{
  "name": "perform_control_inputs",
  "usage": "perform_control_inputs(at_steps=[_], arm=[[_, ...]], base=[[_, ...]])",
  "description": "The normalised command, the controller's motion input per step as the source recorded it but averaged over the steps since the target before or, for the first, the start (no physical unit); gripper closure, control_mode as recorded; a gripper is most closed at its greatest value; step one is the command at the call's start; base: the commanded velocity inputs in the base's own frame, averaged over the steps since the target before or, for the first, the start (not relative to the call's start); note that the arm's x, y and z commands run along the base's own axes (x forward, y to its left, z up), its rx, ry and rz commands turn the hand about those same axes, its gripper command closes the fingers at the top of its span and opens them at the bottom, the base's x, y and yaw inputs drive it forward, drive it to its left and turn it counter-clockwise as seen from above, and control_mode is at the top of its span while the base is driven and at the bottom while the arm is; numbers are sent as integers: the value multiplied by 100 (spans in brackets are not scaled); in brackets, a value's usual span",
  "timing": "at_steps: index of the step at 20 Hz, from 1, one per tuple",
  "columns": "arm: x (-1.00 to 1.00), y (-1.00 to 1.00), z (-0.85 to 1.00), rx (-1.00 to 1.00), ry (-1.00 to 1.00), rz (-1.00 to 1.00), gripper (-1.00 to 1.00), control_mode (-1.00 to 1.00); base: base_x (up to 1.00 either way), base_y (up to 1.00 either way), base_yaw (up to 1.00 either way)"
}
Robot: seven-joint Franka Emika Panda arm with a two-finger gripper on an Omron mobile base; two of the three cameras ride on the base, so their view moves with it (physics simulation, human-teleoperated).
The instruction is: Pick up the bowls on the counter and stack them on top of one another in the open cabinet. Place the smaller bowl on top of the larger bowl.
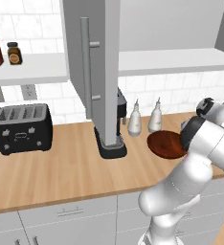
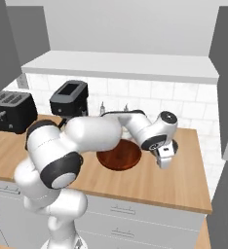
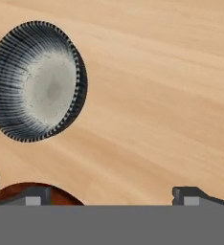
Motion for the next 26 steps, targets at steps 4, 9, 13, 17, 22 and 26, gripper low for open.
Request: perform_control_inputs(at_steps=[4,9,13,17,22,26], arm=[[33,-35,-19,5,1,0,-100,-100],[28,-19,-12,3,0,0,-100,-100],[17,-10,-24,0,0,0,-100,-100],[23,-1,-30,0,0,-1,-100,-100],[33,0,-31,0,0,-2,-100,-100],[36,0,-22,0,0,-4,-100,-100]], base=[[0,0,0],[0,0,0],[0,0,0],[0,0,0],[0,0,0],[0,0,0]])
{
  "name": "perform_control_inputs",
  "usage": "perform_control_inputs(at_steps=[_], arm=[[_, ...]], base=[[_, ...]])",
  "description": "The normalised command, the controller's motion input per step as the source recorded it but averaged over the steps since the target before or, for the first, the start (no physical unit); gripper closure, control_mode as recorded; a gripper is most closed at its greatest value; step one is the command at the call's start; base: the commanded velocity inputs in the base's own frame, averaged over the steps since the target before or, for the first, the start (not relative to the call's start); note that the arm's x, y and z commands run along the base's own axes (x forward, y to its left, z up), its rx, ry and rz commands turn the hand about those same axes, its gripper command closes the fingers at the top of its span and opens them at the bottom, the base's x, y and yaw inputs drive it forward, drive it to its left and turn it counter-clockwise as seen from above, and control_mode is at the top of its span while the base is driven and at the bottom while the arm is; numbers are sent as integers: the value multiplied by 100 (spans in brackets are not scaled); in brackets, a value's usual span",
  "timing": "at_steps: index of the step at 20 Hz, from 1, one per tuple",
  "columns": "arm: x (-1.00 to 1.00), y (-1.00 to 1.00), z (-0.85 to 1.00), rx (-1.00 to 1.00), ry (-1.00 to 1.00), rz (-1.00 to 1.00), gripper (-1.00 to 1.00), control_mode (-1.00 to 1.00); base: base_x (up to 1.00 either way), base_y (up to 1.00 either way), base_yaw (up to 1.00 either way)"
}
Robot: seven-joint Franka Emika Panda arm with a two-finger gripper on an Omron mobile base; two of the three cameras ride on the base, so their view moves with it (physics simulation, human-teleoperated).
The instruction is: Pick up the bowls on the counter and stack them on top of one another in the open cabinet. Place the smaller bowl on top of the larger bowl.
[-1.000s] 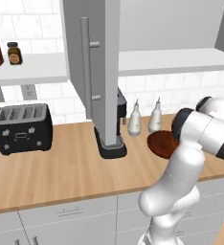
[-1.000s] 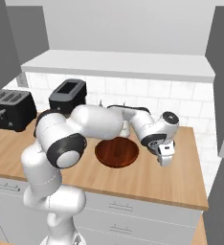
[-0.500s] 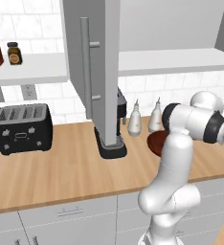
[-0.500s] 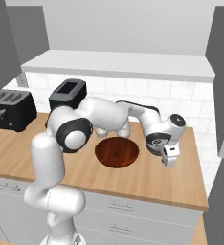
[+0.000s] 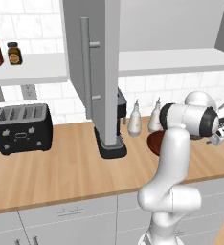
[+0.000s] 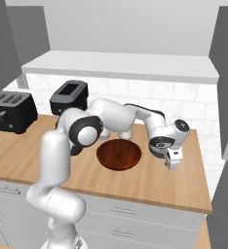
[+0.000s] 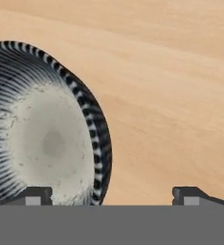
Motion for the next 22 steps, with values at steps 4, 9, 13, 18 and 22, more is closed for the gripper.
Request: perform_control_inputs(at_steps=[4,9,13,18,22], arm=[[40,0,-28,0,0,-5,-100,-100],[45,-1,-23,0,0,-5,-100,-100],[19,0,-14,0,0,-2,100,-100],[0,0,0,0,0,0,100,-100],[0,0,0,0,0,0,100,-100]], base=[[0,0,0],[0,0,0],[0,0,0],[0,0,0],[0,0,0]])
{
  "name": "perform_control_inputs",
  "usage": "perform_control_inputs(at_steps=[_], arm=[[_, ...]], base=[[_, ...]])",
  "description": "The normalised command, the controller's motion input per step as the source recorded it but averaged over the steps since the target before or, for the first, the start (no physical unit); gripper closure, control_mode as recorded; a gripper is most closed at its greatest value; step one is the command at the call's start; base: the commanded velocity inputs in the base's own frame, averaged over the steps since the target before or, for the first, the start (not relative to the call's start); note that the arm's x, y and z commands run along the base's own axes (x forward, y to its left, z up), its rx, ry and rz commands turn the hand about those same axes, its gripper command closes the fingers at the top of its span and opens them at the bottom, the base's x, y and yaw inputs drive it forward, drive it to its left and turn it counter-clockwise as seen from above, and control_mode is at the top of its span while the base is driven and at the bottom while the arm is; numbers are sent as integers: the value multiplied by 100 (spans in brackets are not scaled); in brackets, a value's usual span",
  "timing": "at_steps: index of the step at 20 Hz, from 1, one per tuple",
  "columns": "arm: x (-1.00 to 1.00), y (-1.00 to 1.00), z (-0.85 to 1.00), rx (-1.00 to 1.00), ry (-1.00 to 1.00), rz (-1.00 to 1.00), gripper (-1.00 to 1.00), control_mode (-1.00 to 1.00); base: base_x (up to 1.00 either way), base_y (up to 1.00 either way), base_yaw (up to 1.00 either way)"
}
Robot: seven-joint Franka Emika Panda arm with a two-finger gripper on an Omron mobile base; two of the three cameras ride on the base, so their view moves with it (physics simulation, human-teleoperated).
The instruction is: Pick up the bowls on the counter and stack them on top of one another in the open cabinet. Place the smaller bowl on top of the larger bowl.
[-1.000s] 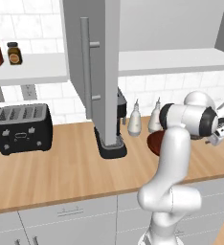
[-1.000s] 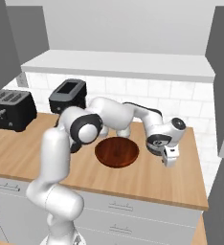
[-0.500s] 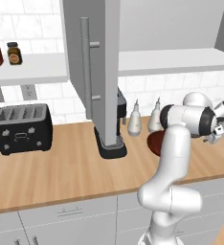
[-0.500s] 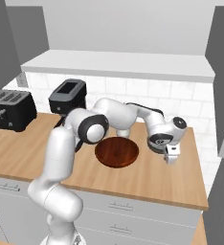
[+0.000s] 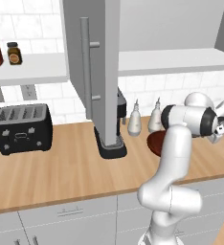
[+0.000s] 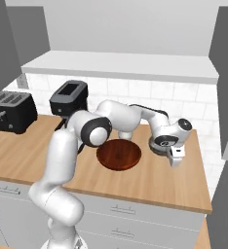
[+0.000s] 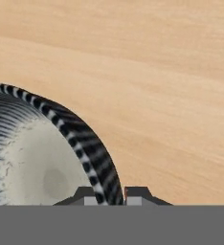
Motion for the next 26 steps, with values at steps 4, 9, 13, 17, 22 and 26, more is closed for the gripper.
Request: perform_control_inputs(at_steps=[4,9,13,17,22,26], arm=[[-4,0,8,3,0,0,100,-100],[-47,8,41,3,-15,0,100,-100],[-64,19,44,2,-12,5,100,-100],[-71,50,30,0,-3,13,100,-100],[-62,77,16,0,-4,15,100,-100],[-31,96,25,0,-10,3,100,-100]], base=[[0,0,0],[0,0,0],[0,0,0],[0,0,0],[0,0,0],[0,0,0]])
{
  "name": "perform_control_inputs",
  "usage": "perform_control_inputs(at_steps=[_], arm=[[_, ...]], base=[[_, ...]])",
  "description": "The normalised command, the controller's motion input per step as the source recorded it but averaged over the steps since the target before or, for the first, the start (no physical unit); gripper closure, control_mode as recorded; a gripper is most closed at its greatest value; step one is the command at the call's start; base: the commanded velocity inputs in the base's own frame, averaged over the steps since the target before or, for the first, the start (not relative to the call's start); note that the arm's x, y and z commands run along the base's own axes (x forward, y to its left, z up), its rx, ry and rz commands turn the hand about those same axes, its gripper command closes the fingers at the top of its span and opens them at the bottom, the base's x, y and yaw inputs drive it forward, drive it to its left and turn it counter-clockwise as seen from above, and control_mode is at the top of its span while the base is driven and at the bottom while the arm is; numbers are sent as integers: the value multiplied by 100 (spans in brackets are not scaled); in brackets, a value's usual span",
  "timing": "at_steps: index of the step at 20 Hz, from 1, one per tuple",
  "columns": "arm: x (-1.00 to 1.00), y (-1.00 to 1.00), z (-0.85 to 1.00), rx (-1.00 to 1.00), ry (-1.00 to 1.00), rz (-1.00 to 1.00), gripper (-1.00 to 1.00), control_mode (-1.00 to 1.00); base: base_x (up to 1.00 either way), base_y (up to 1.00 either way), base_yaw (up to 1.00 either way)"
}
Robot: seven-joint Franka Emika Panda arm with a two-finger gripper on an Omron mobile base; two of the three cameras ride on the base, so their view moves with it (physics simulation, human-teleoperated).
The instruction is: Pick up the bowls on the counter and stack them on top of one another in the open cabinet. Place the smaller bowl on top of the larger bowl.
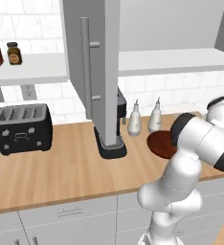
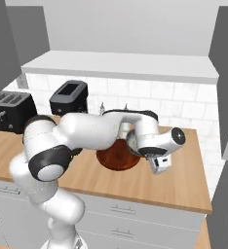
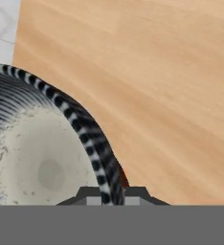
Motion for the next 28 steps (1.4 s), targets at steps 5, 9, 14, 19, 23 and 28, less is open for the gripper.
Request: perform_control_inputs(at_steps=[5,9,14,19,23,28], arm=[[-3,79,26,0,-2,2,100,-100],[2,48,4,-1,6,1,100,-100],[25,16,-7,-4,15,1,100,-100],[27,0,-9,-3,11,0,100,-100],[20,0,-8,-1,12,0,100,-100],[5,0,-31,-6,24,0,100,-100]], base=[[0,0,0],[0,0,0],[0,0,0],[0,0,0],[0,0,0],[0,0,0]])
